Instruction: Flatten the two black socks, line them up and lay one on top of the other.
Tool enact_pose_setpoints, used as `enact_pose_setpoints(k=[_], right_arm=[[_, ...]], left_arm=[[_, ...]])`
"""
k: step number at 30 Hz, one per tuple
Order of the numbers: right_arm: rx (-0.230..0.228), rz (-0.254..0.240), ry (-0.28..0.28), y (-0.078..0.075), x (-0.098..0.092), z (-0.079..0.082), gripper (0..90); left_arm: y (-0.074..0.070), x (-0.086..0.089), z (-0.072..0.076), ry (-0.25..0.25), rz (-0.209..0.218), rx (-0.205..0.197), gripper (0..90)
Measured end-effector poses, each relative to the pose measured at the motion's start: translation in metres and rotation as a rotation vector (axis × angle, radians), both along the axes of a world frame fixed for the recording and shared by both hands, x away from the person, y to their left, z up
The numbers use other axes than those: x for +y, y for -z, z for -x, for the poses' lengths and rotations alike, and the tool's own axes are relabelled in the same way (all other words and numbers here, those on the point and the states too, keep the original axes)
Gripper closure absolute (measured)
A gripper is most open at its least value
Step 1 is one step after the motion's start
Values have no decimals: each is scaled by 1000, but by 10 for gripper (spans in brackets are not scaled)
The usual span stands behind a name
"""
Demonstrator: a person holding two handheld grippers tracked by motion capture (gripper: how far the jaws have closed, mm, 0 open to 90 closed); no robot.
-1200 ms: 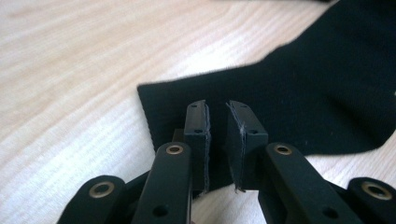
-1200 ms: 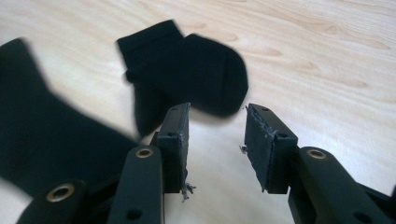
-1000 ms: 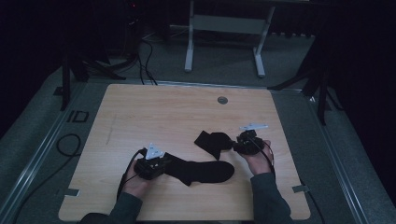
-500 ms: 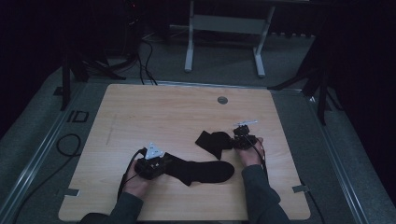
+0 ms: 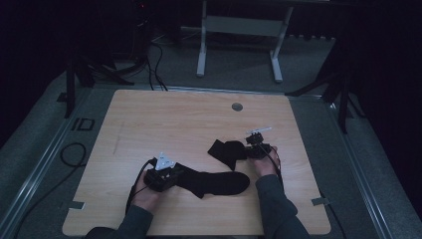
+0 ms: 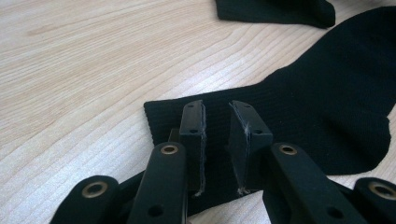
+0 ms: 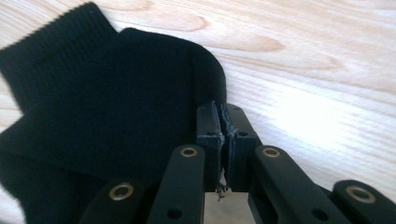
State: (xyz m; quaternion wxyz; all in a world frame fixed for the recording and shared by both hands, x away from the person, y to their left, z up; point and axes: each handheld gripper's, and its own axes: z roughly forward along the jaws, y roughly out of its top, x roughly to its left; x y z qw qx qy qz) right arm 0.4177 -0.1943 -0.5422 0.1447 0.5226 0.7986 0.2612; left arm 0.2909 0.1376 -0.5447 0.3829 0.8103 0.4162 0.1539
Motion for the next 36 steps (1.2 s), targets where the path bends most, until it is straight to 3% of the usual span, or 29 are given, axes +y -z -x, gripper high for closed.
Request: enact_pose_setpoints(k=[6, 18, 27, 36], right_arm=[[-31, -95, -11, -13, 1, 13, 864], [-144, -186, -81, -54, 10, 40, 863], [-181, -194, -105, -65, 8, 56, 862], [-190, -171, -90, -59, -8, 63, 863]], left_arm=[[1, -2, 0, 2, -1, -1, 762], [2, -3, 0, 6, -12, 0, 762], [2, -4, 0, 8, -14, 1, 762], [3, -4, 0, 4, -14, 3, 762]])
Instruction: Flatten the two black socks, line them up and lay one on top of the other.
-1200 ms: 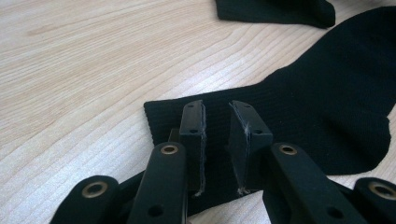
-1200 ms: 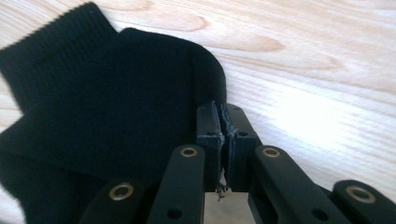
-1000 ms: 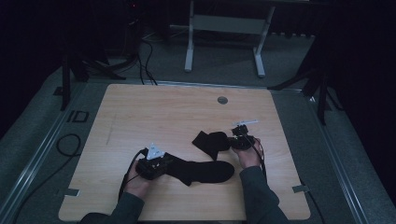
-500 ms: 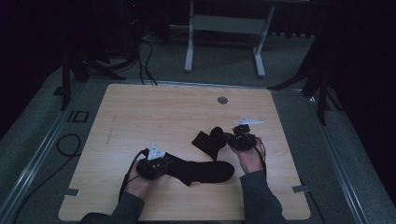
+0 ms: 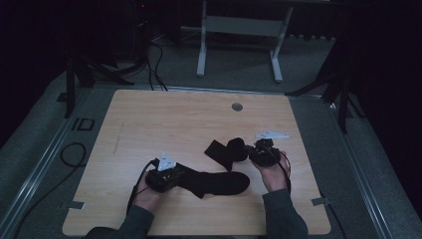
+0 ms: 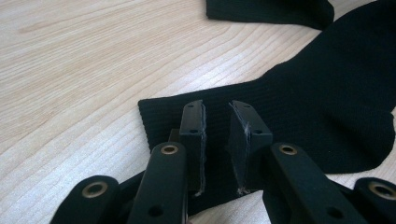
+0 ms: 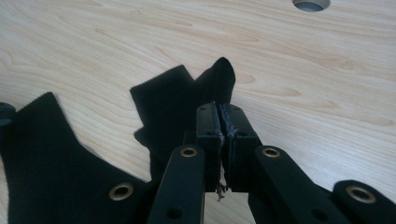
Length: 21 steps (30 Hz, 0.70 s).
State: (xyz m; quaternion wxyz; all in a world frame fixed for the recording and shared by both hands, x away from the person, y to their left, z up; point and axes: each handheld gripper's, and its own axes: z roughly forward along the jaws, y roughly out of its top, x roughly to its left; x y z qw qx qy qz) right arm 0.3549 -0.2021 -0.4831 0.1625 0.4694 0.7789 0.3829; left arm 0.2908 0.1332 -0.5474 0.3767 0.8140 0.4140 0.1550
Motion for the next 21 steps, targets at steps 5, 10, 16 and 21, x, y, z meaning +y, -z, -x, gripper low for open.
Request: enact_pose_setpoints(k=[5, 10, 16, 21], right_arm=[[0, -11, 9, 3, -6, 1, 862], [6, -24, 14, 6, -9, 2, 863], [-11, -32, 23, 1, -11, 4, 863], [-18, -39, 37, -1, -20, 6, 862]], left_arm=[[1, -2, 0, 5, -5, 2, 762], [1, -3, 0, 9, -11, 3, 762], [1, -2, 0, 4, -6, 2, 762], [1, -2, 0, 5, -6, 0, 762]])
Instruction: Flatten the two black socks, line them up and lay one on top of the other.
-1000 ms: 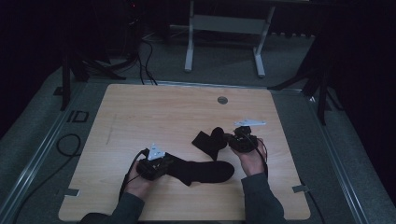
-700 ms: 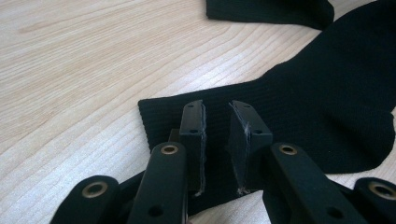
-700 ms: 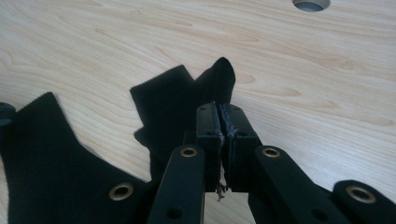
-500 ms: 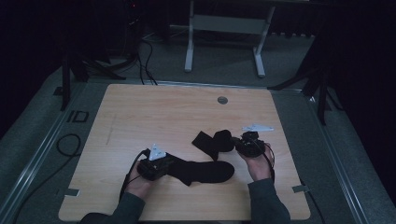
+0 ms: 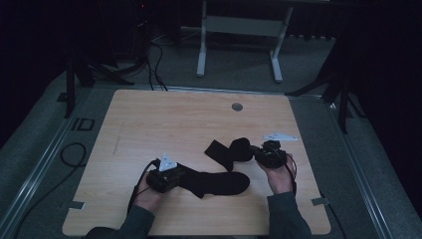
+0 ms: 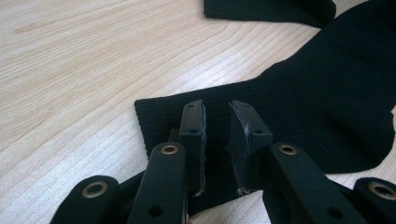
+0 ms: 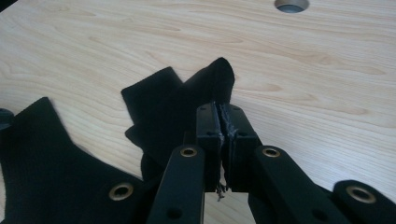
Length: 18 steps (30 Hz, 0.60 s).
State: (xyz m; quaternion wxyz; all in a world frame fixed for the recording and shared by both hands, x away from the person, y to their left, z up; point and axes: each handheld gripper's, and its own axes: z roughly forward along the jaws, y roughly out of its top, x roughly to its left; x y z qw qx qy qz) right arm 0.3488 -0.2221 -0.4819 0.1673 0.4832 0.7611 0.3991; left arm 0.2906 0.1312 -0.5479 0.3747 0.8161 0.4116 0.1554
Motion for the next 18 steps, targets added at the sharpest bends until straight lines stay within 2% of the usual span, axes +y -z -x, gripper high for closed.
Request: enact_pose_setpoints(k=[14, 18], right_arm=[[30, 16, 32, 6, -18, 0, 857], [30, 41, 40, 7, -21, -1, 856]], left_arm=[[0, 0, -1, -2, -2, 3, 762], [0, 0, -1, -1, -3, 3, 762]])
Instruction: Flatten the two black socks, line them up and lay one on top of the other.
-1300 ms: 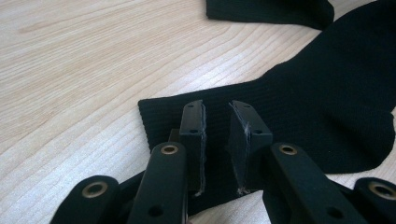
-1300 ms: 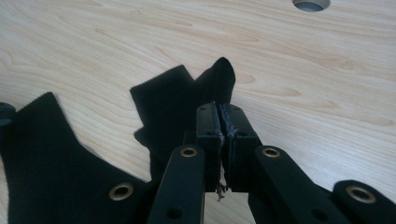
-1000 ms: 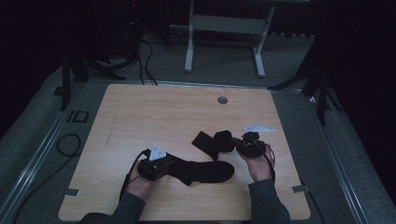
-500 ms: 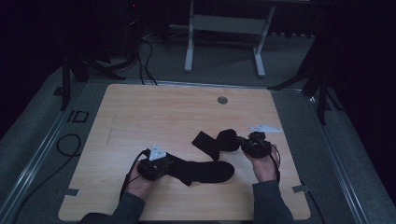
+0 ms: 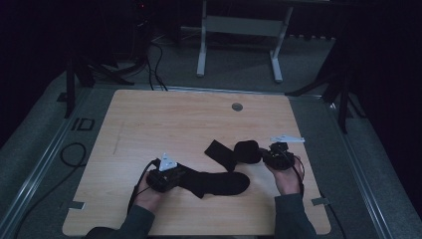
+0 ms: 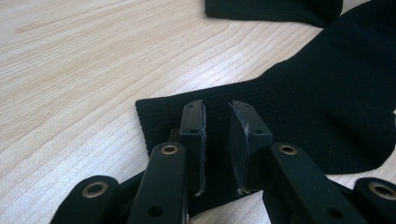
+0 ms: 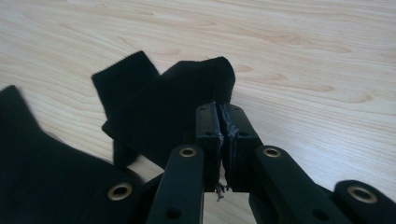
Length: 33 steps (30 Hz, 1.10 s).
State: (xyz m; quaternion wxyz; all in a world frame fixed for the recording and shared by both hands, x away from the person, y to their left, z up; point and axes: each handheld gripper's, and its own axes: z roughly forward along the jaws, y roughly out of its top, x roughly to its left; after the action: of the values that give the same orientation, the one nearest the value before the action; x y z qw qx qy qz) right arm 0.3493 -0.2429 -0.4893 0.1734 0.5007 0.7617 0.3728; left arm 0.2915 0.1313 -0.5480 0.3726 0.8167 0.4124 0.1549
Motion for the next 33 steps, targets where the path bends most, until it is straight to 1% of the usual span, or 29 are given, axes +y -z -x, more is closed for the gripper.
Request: enact_pose_setpoints(k=[6, 12, 19, 24, 28, 31, 33], right_arm=[[4, 22, 14, 1, -5, 0, 852], [6, 64, 35, 3, -8, 0, 850], [10, 95, 53, 5, -13, 0, 848], [10, 144, 70, 6, -15, -1, 847], [13, 166, 82, 7, -18, -1, 845], [17, 193, 95, 8, -20, -1, 845], [23, 195, 98, 10, -22, -2, 846]], left_arm=[[0, 0, 0, -2, -1, 1, 762], [0, 1, -1, -4, -1, -1, 762], [0, 1, -1, -4, -3, 0, 762], [0, 1, -1, -4, -3, -1, 762], [0, 1, -1, -3, -3, 0, 762], [0, 0, -1, -2, -4, 0, 762], [0, 0, -1, -2, -4, 0, 762]])
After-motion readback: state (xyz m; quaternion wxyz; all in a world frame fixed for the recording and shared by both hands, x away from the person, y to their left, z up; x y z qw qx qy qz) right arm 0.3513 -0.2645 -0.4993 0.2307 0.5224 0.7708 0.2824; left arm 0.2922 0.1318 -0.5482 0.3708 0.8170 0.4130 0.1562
